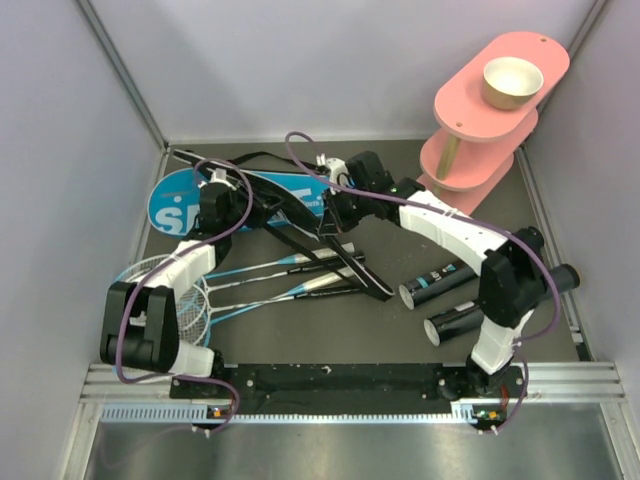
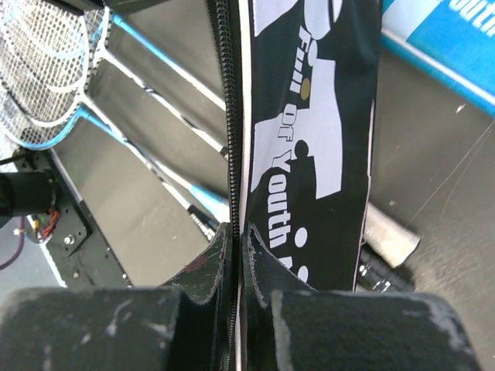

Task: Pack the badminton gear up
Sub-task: Open the racket bag at the center of the board.

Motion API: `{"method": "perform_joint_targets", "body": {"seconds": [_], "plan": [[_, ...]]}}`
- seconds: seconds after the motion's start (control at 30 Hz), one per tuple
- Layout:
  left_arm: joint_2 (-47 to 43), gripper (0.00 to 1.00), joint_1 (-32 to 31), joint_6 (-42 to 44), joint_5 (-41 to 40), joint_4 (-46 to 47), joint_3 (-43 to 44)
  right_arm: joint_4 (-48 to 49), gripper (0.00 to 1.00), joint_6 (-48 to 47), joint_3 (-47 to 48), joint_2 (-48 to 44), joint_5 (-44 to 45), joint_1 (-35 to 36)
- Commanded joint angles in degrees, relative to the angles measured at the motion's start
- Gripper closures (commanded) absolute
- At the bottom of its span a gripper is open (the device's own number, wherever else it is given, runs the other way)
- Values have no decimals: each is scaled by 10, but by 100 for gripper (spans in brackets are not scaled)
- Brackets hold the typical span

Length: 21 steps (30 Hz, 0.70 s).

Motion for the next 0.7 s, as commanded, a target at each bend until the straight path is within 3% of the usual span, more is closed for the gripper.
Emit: {"method": "perform_joint_targets", "body": {"seconds": [0.0, 0.07, 0.2, 0.33, 0.43, 0.67], "plan": [[-3, 72, -15, 75, 45, 14, 29, 45, 100, 52, -33, -105, -39, 10], [-13, 85, -32, 117, 46, -20, 45, 57, 100, 75, -66, -121, -45, 12], [-58, 100, -65, 153, 34, -20, 30, 65, 100, 116, -94, -137, -27, 12], [-88, 100, -100, 184, 25, -38, 31, 60, 74, 125, -94, -140, 23, 11], [-101, 100, -113, 204, 27, -72, 44, 52, 62, 119, -76, -134, 59, 11], [-117, 100, -133, 205, 35, -84, 48, 10, 52, 124, 17, -75, 106, 5]]}}
